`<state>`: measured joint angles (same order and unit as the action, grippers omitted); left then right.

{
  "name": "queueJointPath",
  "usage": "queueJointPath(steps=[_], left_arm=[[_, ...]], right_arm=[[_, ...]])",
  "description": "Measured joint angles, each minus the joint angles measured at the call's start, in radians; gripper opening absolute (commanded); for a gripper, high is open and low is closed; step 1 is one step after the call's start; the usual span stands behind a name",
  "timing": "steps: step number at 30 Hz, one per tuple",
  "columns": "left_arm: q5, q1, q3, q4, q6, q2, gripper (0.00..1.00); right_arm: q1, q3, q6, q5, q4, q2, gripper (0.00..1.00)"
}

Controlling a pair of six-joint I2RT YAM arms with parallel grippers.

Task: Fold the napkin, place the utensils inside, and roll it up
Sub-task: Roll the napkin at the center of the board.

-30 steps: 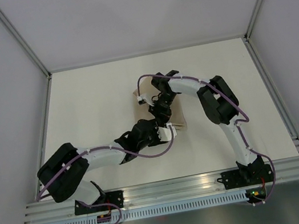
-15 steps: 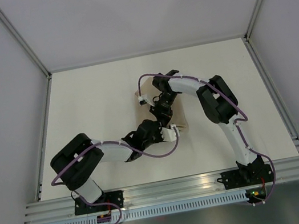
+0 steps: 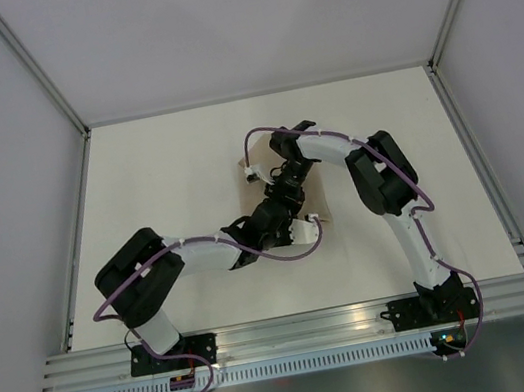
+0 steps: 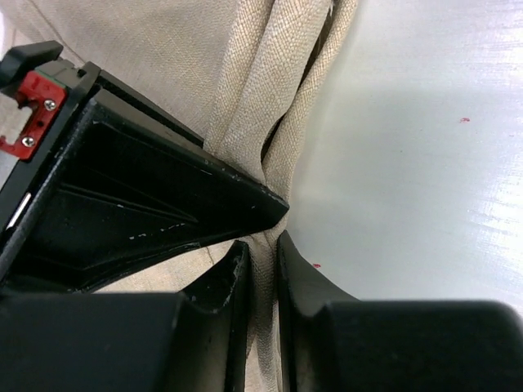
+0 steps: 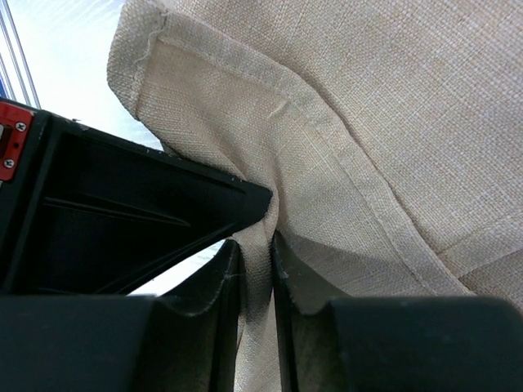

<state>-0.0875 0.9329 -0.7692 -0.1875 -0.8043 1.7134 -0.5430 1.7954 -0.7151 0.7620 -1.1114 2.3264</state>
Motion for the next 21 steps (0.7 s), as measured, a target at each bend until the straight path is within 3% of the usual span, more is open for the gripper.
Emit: queueJointPath(steps=[5,8,21], left_arm=[[0.02,-0.002,-0.044,0.077,0.016,0.003,0.02],[0.035,-0.002,-0.058,0.105,0.032,0.003,0.02],[0.146,-0.019,-0.145,0.264,0.095,0.012,0.02]], right_arm=[[0.001,-0.031,0.002,-0.01,0.002,-0.031,0.49],[0.007,-0.057,0.004,-0.027,0.002,-0.063,0.55],[0.132,-0.118,0.036,-0.046,0.009,-0.202,0.58]])
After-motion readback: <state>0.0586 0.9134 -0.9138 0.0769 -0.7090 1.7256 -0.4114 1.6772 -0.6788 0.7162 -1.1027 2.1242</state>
